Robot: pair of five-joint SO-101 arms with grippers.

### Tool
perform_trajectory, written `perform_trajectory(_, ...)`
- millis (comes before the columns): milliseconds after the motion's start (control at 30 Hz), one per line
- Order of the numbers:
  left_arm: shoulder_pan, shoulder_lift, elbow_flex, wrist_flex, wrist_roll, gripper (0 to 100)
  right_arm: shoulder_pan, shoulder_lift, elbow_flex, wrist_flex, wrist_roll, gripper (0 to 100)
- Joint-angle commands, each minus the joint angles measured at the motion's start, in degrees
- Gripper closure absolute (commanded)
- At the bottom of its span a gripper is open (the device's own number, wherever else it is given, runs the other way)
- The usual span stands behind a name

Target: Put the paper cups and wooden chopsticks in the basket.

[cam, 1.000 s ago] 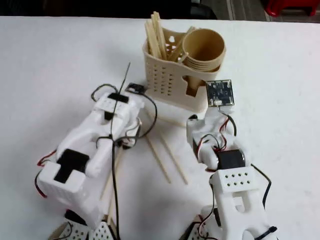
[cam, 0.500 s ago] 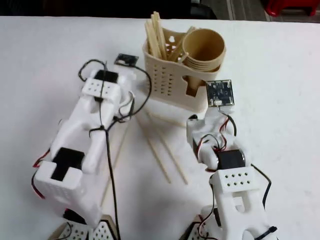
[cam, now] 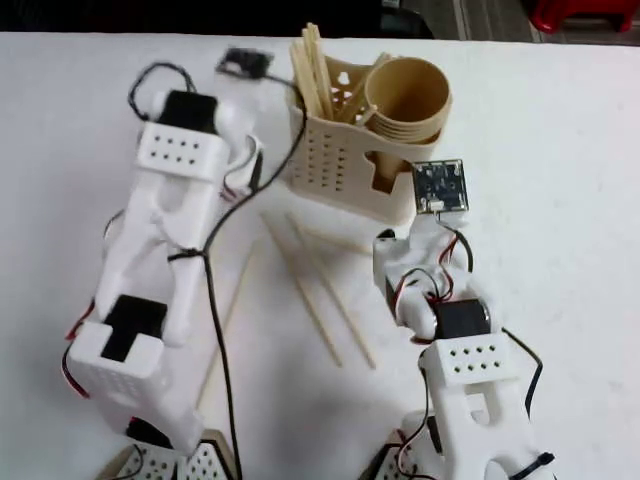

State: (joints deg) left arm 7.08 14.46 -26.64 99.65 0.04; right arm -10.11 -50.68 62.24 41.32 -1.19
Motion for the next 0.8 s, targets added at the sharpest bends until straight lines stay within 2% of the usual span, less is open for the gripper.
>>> perform_trajectory(0, -0.2, -1.1, -18.5, 2.3, -0.3, 98, 0.8, -1.7, -0.4, -1.1, -0.2, 87.9)
perform_trajectory(133, -0.2, -0.6, -30.2, -0.4, -0.1, 98, 0.8, -1.7, -0.4, -1.1, -0.2, 87.9)
perform_trajectory(333, 2.0, -0.6, -37.5, -12.5, -0.1, 98, 0.8, -1.7, -0.4, -1.1, -0.2, 87.9)
perform_trajectory(600, 10.6, -0.4, -37.2, -33.6, -0.1, 98, 0.8, -1.5, -0.4, -1.1, -0.2, 87.9)
perform_trajectory(767, 12.6, -0.4, -30.0, -47.3, -0.2, 98, 0.8, -1.5, -0.4, -1.1, -0.2, 87.9)
